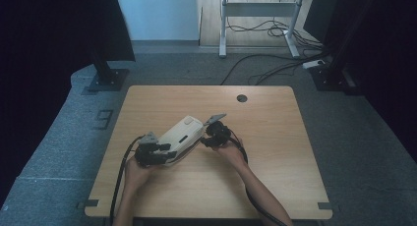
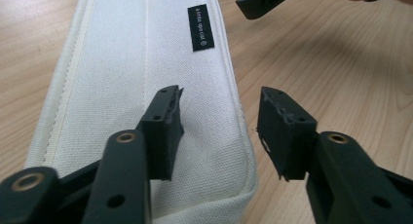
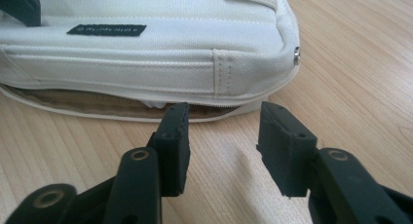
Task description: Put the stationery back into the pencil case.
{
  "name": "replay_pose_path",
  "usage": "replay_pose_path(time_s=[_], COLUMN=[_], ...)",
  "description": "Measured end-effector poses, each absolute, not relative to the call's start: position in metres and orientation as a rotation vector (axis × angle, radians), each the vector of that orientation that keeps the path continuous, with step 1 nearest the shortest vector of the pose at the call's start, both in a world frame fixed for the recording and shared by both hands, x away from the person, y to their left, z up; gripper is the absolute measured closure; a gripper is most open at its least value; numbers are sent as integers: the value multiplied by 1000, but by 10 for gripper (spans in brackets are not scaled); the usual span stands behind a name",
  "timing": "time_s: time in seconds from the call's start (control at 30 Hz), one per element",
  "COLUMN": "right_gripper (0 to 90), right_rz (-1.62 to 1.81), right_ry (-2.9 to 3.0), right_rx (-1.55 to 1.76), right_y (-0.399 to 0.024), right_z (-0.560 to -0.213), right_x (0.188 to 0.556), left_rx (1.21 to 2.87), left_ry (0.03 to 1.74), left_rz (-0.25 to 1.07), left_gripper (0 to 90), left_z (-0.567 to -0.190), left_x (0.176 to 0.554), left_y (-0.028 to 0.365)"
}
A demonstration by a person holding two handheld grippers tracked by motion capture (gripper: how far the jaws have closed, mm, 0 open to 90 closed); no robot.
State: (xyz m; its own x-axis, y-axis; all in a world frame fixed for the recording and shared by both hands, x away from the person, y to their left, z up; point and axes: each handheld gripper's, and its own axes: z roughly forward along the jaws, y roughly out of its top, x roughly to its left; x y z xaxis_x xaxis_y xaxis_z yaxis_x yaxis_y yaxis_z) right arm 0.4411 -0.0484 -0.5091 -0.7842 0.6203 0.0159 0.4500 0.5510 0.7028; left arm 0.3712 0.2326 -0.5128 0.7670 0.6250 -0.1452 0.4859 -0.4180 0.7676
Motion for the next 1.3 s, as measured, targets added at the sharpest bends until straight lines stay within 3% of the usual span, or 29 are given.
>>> replay_pose_path(time_s=[0.53,0.8,1.13,1.3], right_gripper=[370,296,135,123], right_rz=[1079,1101,1121,1115], right_ry=[2581,2594,2561,2536], right_rx=[906,857,854,859], right_y=[-56,-58,-74,-91], right_z=[-508,-498,-487,-486], right_x=[436,427,414,408], left_rx=[2008,2045,2050,2028], left_ry=[873,897,891,896], left_rz=[260,296,329,349], left_gripper=[229,154,109,68], left_z=[-494,-490,-490,-489], left_x=[365,360,354,352], left_y=[245,250,259,268])
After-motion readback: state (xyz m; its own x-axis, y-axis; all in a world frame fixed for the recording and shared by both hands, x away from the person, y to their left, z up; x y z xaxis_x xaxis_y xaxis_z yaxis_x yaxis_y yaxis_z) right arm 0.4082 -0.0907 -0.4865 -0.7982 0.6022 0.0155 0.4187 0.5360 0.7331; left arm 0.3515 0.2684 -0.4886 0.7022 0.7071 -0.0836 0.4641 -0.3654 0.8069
